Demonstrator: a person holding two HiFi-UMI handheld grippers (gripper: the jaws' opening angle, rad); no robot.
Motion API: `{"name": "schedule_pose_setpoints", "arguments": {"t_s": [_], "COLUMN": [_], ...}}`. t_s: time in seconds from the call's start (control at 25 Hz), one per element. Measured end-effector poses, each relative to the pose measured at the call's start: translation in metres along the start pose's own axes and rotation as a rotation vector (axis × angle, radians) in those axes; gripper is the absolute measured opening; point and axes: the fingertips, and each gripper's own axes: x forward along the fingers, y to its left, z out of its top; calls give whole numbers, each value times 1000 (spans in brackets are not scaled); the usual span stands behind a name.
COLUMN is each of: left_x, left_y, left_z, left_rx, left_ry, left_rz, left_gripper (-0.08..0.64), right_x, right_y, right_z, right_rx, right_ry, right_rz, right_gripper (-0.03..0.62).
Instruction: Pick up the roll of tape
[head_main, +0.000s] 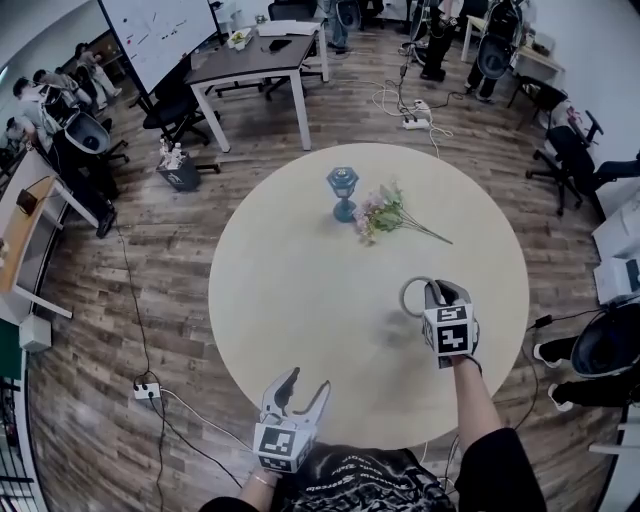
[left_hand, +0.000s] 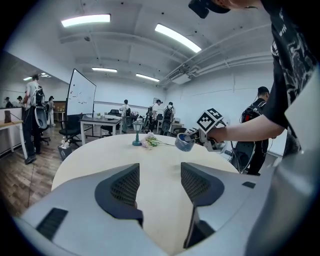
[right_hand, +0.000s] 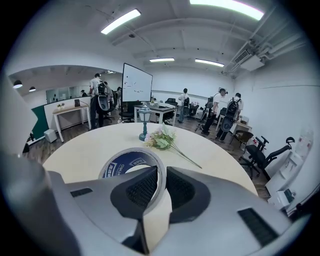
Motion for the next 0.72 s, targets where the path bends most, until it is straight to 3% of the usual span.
{"name": "schedule_pose_setpoints", "arguments": {"t_s": [0.44, 0.72], "left_x": [-16, -23], "left_y": [-14, -28], "left_z": [3, -4], "left_rx": [20, 17], "left_ry": [-64, -86], "left_rz": [-44, -89], "left_gripper": [281, 281], "right_x": [-88, -137], "right_y": [28, 54], "right_z": [-4, -30], "right_rx": [73, 90], "right_ry": [-113, -131], "right_rz": [-67, -104], "right_gripper": [64, 64]}}
